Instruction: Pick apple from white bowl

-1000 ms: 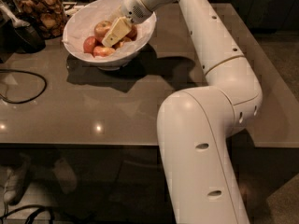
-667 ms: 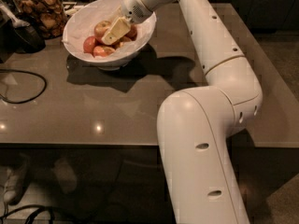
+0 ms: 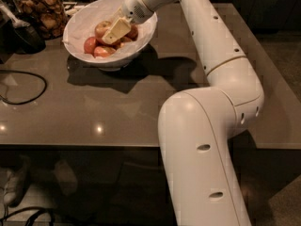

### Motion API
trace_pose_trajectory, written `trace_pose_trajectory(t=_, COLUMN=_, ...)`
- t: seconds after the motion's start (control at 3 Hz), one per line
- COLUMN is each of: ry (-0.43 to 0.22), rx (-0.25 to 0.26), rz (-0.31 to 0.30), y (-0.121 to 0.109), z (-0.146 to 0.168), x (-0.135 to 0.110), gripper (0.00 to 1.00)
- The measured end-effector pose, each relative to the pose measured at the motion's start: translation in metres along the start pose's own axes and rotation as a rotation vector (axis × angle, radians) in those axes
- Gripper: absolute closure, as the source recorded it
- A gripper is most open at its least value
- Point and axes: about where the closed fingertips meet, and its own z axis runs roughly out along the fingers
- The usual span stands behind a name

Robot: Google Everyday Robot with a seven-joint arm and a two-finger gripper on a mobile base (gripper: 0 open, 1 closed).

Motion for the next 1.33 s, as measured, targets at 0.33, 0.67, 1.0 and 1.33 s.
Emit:
trace_pose_trajectory(t=0.33, ry=0.0, rx=0.0, rz=0.0, y=0.0, z=0.0, x=0.0, gripper=1.0)
trace_pose_trajectory(t=0.67, ry=-0.011, rx=0.028, rz=0.005, y=0.0, z=-0.013, x=-0.01, gripper=1.0)
trace_pose_trajectory(t=1.0, ry=-0.022, rx=0.058, rz=0.01, y=-0.001, z=-0.024, x=-0.019, gripper=1.0)
trace_pose_trajectory(t=1.33, ry=-0.043, rx=0.07, rz=0.02, y=-0.001, z=-0.027, x=-0.026, gripper=1.0)
